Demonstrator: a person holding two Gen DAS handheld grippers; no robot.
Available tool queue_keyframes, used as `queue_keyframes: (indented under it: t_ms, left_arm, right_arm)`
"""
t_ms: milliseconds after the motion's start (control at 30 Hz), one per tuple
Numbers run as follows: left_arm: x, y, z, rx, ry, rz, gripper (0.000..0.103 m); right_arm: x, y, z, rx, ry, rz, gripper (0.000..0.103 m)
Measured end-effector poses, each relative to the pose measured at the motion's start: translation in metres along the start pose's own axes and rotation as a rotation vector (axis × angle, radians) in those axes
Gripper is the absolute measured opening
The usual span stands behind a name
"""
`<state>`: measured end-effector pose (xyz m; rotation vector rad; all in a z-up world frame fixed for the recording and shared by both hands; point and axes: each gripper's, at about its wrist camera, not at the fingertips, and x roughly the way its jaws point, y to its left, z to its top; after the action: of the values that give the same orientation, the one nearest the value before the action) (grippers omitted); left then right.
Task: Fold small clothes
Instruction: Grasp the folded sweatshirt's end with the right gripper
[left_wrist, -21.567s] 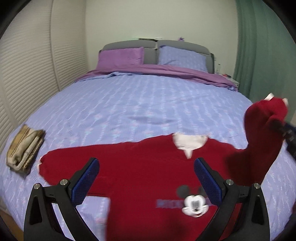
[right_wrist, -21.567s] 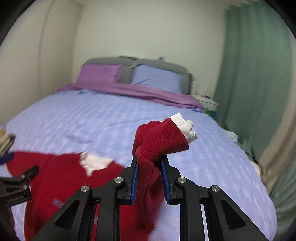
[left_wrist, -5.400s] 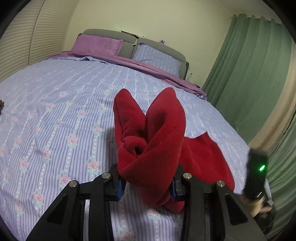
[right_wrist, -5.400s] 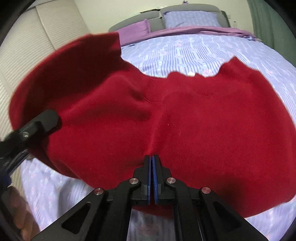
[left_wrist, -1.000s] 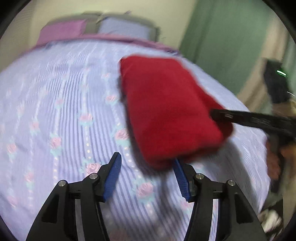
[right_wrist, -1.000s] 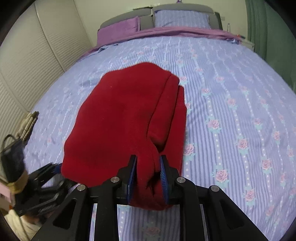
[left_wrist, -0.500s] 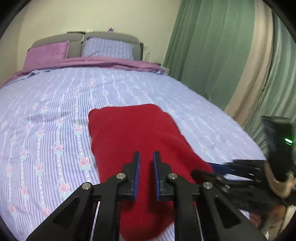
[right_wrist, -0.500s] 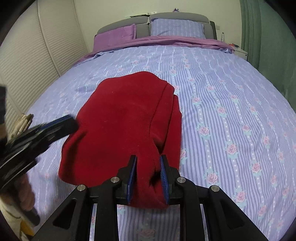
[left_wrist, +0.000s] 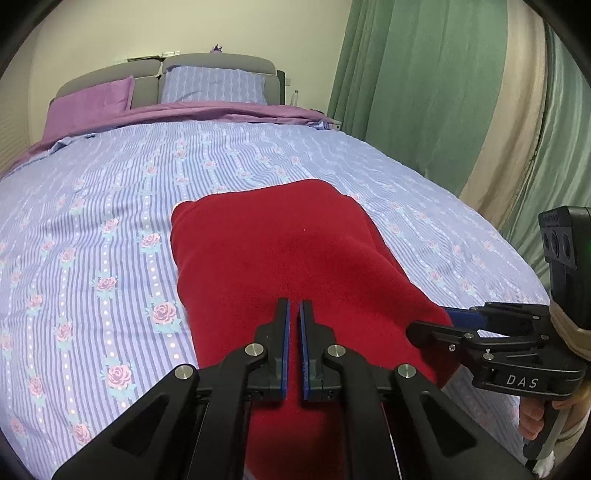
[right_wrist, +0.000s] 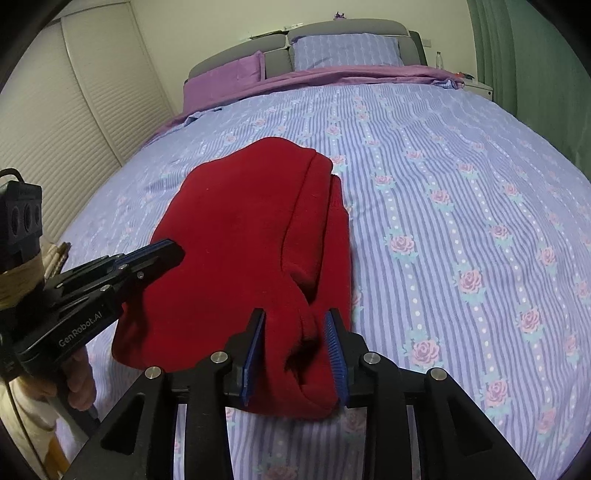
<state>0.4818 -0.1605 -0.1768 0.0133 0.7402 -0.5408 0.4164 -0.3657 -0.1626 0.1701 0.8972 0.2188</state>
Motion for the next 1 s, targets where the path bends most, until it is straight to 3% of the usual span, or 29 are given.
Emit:
queue_keyframes:
  t_ms: [67,100,167,200,233,433,733,900,1000]
  left_arm:
    - [-0.004,-0.003,0.006,0.011,0.008,0.006,0.008]
    - [-0.008,-0.006,0.009,0.022,0.012,0.003,0.016]
    - [-0.020,-0.017,0.013,0.072,0.008,0.020,0.044]
    - [-0.028,-0.022,0.013,0.093,-0.011,0.059,0.069]
    - [-0.040,-0.028,0.012,0.127,-0.048,0.099,0.076]
    - [-0.077,-0.032,0.006,0.186,-0.040,0.113,0.085]
    - [-0.118,-0.005,-0.003,0.138,-0.048,0.184,0.092]
    - [-0.130,0.005,-0.009,0.121,-0.063,0.186,0.095]
    - [-0.131,0.011,-0.017,0.120,-0.070,0.201,0.095]
  right_arm:
    - [-0.003,0.002,0.000,0.006,-0.008,-0.012,0.032]
    - [-0.005,0.004,0.000,0.010,-0.014,-0.027,0.035]
    - [-0.010,0.008,-0.002,0.018,-0.031,-0.043,0.041]
    - [-0.013,0.010,-0.003,0.026,-0.038,-0.052,0.048]
    - [-0.014,0.011,-0.004,0.032,-0.042,-0.063,0.055]
    - [-0.019,0.013,-0.015,0.141,-0.063,-0.131,0.075]
    - [-0.034,0.019,-0.029,0.237,-0.076,-0.166,0.078]
    - [-0.060,0.023,-0.052,0.335,-0.163,-0.105,0.078]
    - [-0.064,0.023,-0.074,0.458,-0.247,-0.002,0.088]
